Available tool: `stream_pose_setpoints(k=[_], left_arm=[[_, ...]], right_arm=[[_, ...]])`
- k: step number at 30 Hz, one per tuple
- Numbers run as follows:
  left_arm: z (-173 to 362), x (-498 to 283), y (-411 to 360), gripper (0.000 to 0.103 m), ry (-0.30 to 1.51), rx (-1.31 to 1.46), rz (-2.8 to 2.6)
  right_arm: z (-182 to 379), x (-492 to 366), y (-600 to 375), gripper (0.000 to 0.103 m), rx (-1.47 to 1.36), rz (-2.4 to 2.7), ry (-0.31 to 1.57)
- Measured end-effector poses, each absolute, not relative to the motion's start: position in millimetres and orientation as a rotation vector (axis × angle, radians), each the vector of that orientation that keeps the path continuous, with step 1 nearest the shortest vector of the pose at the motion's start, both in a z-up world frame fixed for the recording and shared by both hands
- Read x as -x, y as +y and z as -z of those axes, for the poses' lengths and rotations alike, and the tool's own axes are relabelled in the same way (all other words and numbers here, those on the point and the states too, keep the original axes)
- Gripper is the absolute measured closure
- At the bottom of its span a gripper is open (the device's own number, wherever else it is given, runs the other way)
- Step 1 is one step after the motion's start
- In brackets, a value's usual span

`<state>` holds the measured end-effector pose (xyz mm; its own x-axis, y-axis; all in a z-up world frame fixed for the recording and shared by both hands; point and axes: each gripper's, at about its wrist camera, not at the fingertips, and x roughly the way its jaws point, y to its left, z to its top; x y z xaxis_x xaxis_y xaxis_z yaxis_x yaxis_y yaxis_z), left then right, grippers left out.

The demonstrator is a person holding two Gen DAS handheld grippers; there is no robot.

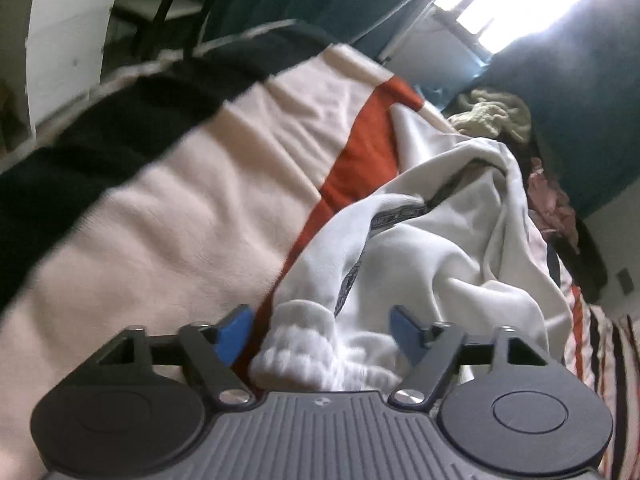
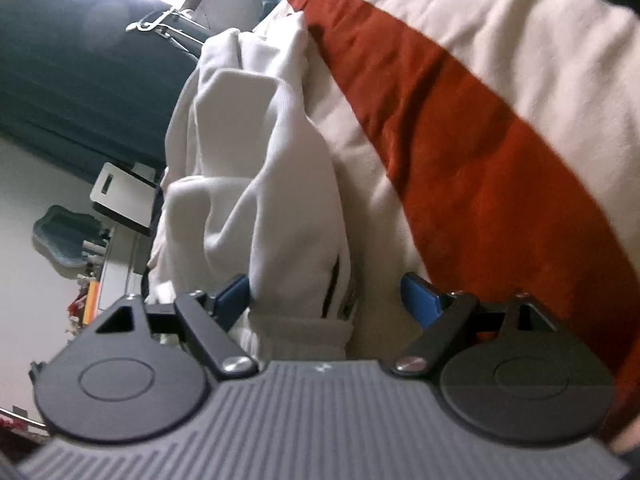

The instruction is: Fold clothes

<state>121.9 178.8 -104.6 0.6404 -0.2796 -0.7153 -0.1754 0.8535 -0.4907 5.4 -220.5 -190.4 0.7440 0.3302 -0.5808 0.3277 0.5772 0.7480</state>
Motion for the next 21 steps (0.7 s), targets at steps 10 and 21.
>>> stream_pose_setpoints(k=[10, 21], left_arm=[[72.6, -130.8, 182.2, 0.084, 0.769, 0.464, 0.081], [-59.8, -247.7, 277.4, 0.085, 0.572, 0.35, -0.069]], right_arm=[[187.0, -14.2, -174.6, 0.061, -1.042, -0.208, 0.762], [128.8, -96.0, -16.8, 0.075, -1.096, -0.521, 0.662]])
